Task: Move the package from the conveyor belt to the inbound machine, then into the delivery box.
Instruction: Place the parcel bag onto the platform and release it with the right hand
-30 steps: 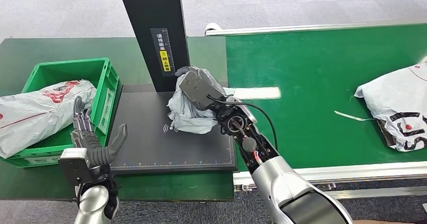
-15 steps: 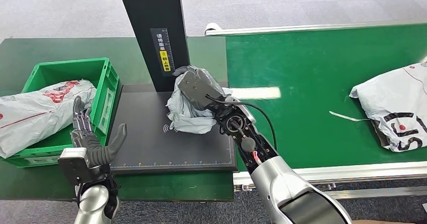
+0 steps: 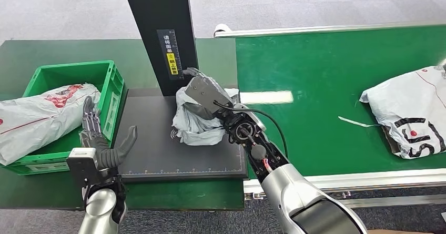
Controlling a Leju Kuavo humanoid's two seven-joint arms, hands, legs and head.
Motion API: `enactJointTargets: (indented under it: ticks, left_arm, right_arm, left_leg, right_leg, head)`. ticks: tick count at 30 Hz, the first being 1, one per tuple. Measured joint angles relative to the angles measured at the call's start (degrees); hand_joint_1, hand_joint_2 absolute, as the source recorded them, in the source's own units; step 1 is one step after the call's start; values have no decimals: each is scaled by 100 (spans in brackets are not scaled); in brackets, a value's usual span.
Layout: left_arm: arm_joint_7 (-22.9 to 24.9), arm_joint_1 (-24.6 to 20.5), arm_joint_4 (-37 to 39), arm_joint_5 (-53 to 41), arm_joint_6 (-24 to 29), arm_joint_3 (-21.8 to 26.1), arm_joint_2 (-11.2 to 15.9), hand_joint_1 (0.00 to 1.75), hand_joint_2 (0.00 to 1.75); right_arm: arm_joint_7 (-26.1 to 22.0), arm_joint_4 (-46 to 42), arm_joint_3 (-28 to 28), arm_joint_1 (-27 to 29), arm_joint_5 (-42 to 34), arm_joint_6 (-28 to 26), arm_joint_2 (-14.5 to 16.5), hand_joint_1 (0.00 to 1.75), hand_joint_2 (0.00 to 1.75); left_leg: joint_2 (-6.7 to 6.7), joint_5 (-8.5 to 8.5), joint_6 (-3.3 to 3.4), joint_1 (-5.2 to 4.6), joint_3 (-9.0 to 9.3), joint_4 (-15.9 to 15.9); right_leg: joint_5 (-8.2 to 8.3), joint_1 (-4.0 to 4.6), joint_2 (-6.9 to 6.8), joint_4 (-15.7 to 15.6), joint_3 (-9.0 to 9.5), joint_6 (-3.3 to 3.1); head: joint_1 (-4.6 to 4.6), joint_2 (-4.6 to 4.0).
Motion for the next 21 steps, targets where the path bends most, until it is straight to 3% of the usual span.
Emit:
enactJointTargets:
  ticks: [6, 15, 21]
  left_arm:
    - [19, -3, 20, -340, -207, -44, 17, 0, 175]
    - [-16, -143, 33, -595, -435, -475, 108, 0, 175]
    - [162, -546, 446, -1094, -522, -923, 181, 0, 175]
  right_arm:
    - [-142, -866, -10, 378, -1032, 915, -292, 0, 0]
    - [-180, -1855, -8, 705, -1201, 808, -686, 0, 0]
    - [-271, -2495, -81, 1075, -1317, 525, -1020, 0, 0]
  left_leg:
    - [-3, 0, 0, -1, -2, 1]
    - [-1, 0, 0, -1, 2, 2]
    - [-5, 0, 1, -2, 3, 3]
  right_leg:
    - [0, -1, -2, -1, -1, 1]
    - [1, -1, -1, -2, -2, 0]
    - [1, -3, -2, -2, 1, 0]
  head:
    - [0, -1]
    - [-1, -1]
    - [0, 1]
